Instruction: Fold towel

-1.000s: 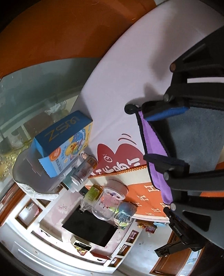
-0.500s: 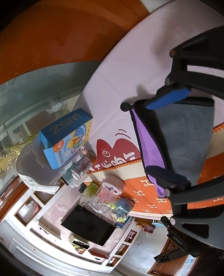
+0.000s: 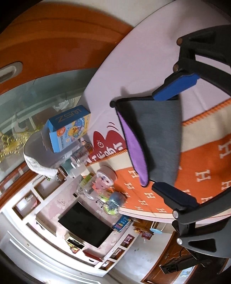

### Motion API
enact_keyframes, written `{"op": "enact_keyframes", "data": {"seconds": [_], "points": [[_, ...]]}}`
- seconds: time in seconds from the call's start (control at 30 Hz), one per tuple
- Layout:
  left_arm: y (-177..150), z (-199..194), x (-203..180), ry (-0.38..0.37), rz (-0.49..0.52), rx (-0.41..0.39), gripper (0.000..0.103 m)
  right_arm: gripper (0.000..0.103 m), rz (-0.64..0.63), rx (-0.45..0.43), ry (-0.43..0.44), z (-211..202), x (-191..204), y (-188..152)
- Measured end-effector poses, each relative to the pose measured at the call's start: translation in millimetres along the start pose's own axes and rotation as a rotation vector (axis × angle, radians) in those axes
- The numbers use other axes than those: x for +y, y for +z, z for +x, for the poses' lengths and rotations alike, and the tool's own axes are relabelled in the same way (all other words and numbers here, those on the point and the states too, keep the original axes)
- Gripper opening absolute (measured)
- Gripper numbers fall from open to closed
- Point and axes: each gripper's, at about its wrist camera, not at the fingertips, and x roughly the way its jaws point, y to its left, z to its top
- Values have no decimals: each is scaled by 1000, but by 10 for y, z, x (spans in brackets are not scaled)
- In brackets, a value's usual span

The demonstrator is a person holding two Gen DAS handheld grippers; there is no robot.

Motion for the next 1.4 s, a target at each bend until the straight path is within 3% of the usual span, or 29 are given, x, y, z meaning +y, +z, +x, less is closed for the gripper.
{"op": "enact_keyframes", "data": {"seconds": [0.33, 0.4, 0.67, 0.83, 1.17, 1.4], "points": [[-673, -752, 350, 14, 60, 31, 73, 97, -13, -18, -25, -558, 316, -821], [-816, -915, 444, 33, 81, 32, 77, 97, -9, -6, -24, -616, 355, -980], [-1192, -1330, 765, 64, 92, 35, 79, 97, -28, 62, -50, -815, 494, -1610], [-1424, -1479, 878, 104, 95, 80, 80, 97, -91, 132, -48, -898, 640, -1876], [-1720, -1786, 922, 161, 46, 107, 80, 97, -264, 221, -32, -1074, 952, -2043], [-1773, -1951, 744, 150, -2, 80, 83, 98, -358, 285, 9, -1278, 1059, -2051]]}}
